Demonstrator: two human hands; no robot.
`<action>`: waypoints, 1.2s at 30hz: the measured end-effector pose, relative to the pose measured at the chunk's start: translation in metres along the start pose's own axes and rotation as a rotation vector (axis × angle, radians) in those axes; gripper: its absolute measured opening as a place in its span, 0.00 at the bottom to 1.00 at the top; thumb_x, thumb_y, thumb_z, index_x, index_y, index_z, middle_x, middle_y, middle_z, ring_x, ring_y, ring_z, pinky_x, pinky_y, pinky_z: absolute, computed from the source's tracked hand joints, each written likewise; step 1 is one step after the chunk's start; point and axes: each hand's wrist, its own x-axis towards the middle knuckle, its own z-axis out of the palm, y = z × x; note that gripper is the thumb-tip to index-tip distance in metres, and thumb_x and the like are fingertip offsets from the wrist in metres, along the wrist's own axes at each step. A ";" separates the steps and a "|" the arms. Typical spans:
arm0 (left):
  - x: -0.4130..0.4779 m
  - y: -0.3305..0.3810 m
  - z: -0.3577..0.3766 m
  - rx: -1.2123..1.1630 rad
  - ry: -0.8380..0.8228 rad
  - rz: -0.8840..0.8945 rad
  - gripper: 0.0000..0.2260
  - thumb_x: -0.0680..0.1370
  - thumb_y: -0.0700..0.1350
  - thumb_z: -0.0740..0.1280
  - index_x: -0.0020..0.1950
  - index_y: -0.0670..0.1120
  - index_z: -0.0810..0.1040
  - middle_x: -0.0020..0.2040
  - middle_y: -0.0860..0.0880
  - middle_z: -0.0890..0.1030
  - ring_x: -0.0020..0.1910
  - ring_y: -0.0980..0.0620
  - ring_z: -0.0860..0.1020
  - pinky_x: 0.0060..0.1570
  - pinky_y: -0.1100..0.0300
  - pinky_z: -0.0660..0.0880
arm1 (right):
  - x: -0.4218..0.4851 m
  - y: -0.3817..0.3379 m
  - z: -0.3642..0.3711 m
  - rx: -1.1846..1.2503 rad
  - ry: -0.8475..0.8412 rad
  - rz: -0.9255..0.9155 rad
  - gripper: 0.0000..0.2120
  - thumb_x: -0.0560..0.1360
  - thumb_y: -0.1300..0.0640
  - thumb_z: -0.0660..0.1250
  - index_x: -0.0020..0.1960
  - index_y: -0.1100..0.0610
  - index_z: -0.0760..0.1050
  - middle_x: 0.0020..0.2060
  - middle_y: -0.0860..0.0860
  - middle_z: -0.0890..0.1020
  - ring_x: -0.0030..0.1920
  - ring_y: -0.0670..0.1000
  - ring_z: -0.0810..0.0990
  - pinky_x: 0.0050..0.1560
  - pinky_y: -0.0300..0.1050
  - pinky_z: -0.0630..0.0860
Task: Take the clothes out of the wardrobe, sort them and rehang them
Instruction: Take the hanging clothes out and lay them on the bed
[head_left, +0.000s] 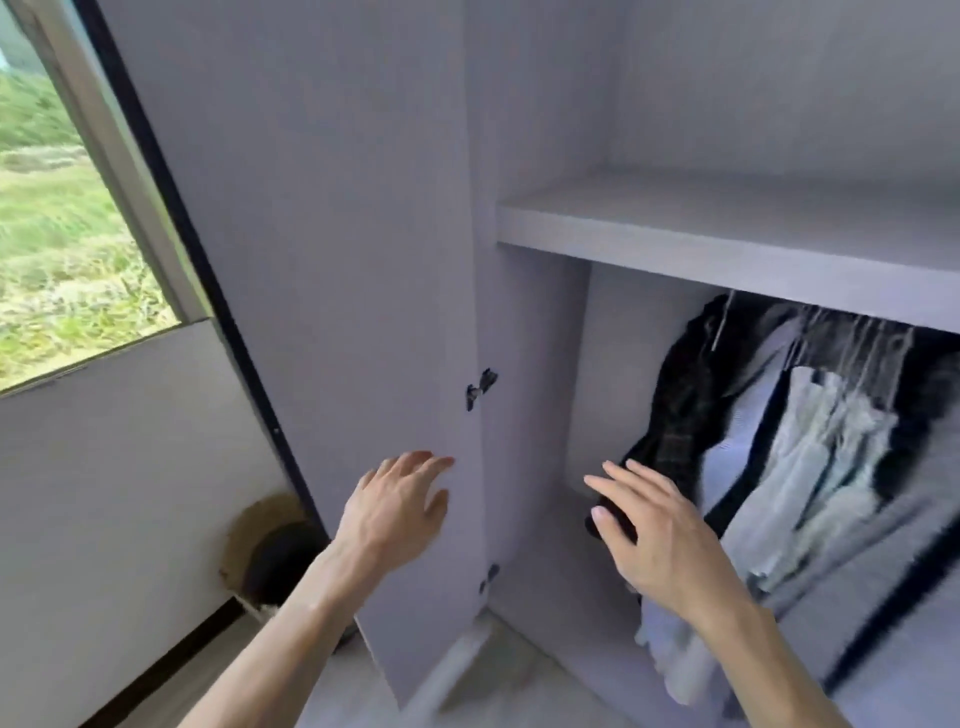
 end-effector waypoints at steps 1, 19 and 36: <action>0.018 0.008 0.001 -0.013 -0.012 0.038 0.21 0.82 0.54 0.58 0.76 0.61 0.64 0.76 0.57 0.66 0.74 0.52 0.65 0.72 0.56 0.62 | 0.003 0.010 -0.005 -0.020 0.019 0.032 0.27 0.78 0.38 0.49 0.70 0.45 0.74 0.71 0.43 0.73 0.75 0.45 0.63 0.74 0.44 0.61; 0.246 0.146 0.019 -0.281 -0.179 0.571 0.22 0.83 0.52 0.59 0.78 0.55 0.62 0.76 0.52 0.66 0.74 0.49 0.66 0.70 0.51 0.68 | 0.087 0.106 -0.147 -0.521 0.505 0.425 0.28 0.80 0.43 0.51 0.78 0.49 0.61 0.79 0.51 0.60 0.79 0.53 0.54 0.76 0.56 0.58; 0.326 0.288 0.130 -0.570 -0.356 0.173 0.37 0.78 0.64 0.65 0.81 0.51 0.54 0.73 0.43 0.65 0.69 0.42 0.70 0.66 0.51 0.72 | 0.170 0.233 -0.129 -0.796 1.046 0.208 0.22 0.80 0.48 0.53 0.73 0.46 0.69 0.69 0.53 0.72 0.72 0.56 0.65 0.75 0.64 0.48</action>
